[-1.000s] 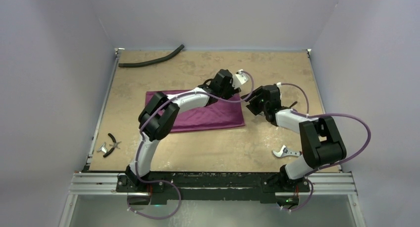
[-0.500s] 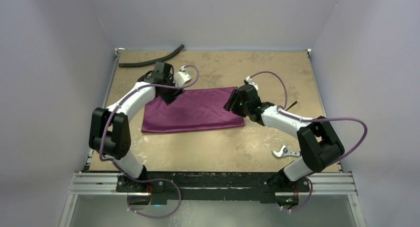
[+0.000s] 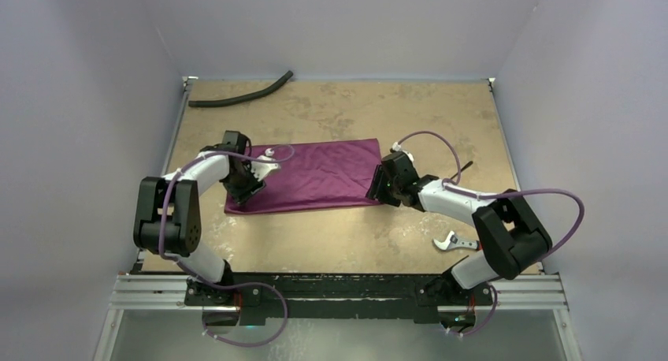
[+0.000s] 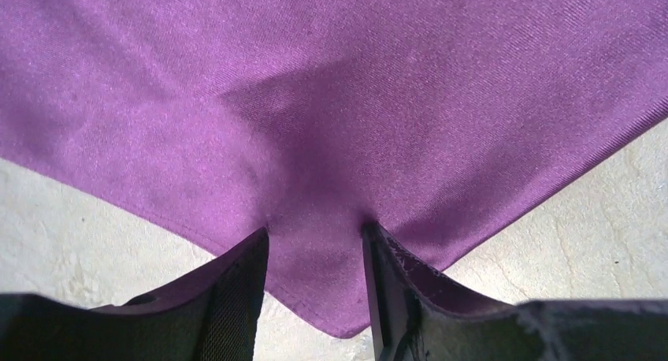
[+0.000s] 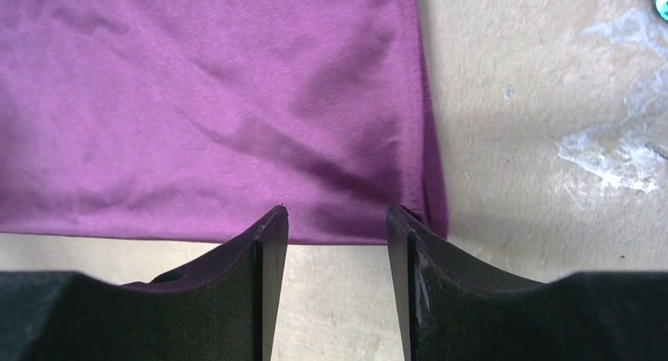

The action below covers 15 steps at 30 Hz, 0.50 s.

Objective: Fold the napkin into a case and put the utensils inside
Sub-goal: Smooth out the rectangle-folded napkin at the center of the board.

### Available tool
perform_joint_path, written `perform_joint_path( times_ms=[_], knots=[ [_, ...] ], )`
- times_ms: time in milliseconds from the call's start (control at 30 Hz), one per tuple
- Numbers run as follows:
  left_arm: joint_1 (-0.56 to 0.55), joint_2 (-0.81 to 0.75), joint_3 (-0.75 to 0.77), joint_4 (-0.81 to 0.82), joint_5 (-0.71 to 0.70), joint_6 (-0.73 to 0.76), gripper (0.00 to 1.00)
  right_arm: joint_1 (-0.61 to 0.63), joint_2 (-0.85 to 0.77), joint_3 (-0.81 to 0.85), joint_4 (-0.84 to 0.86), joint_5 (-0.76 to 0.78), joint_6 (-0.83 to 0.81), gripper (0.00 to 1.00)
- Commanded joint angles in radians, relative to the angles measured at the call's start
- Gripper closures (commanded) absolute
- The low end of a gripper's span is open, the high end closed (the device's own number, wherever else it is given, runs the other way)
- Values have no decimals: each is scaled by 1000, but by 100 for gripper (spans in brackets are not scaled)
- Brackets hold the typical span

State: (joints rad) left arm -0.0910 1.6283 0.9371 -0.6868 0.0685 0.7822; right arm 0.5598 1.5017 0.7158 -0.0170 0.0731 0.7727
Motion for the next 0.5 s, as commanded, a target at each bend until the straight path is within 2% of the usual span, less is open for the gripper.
perform_joint_path(
  times_ms=[0,167,467],
  knots=[
    [17,-75,-91,79,-39,61,54,-3,-23,-36,-51,-17,-13,47],
    [19,-111,-114,110,-51,54,54,-3,-27,-3,-95,-21,-22,47],
    [34,-184,132,-9,36,-23,39,-63,-95,38,-214,-1,-14,38]
  ],
)
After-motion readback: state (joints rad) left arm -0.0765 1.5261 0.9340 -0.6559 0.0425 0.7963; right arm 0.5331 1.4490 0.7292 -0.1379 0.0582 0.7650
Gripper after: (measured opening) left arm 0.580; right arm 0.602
